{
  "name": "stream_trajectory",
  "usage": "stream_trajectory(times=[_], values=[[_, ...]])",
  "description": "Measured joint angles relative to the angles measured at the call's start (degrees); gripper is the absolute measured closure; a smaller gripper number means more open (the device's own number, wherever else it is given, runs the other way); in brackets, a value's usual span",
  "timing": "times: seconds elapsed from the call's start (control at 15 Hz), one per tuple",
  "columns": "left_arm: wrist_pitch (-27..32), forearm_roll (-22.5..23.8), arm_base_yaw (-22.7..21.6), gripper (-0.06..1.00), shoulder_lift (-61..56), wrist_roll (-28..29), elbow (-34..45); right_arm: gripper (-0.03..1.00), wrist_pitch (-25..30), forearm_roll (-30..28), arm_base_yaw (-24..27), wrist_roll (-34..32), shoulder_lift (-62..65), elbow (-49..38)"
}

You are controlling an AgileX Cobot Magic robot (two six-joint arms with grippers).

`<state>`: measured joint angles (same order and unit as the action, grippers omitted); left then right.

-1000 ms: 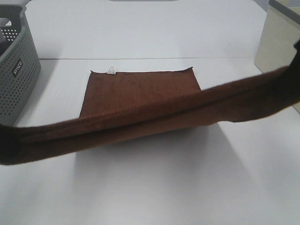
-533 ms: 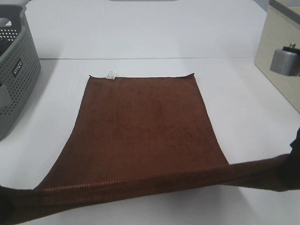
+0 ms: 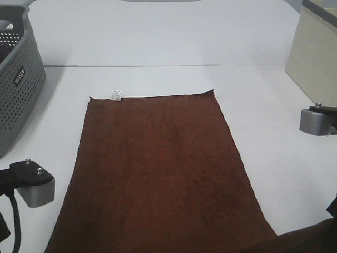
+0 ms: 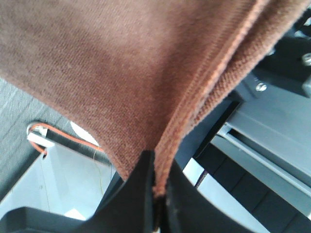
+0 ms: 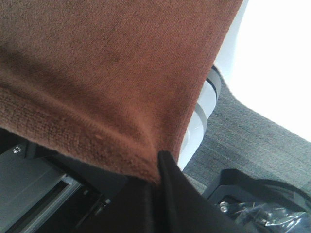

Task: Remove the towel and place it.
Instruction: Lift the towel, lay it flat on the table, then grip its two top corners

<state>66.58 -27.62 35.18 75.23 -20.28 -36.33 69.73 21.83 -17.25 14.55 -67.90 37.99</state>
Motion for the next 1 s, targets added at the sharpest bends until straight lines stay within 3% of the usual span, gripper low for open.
stream_trajectory(times=[0.4, 0.73, 1.0], values=[[-1.15, 6.02, 0.34, 0.94, 0.97, 14.67, 0.00, 0.96, -0.23, 4.98, 0.00, -0.23, 0.00, -4.70], [0.11, 1.20, 0.40, 0.94, 2.86, 10.20, 0.00, 0.96, -0.23, 3.09, 0.06, -0.40, 0.06, -6.99], [0.23, 0.40, 0.40, 0.94, 7.56, 10.89, -0.17, 0.96, -0.29, 3.32, 0.06, -0.40, -2.92, -7.22]])
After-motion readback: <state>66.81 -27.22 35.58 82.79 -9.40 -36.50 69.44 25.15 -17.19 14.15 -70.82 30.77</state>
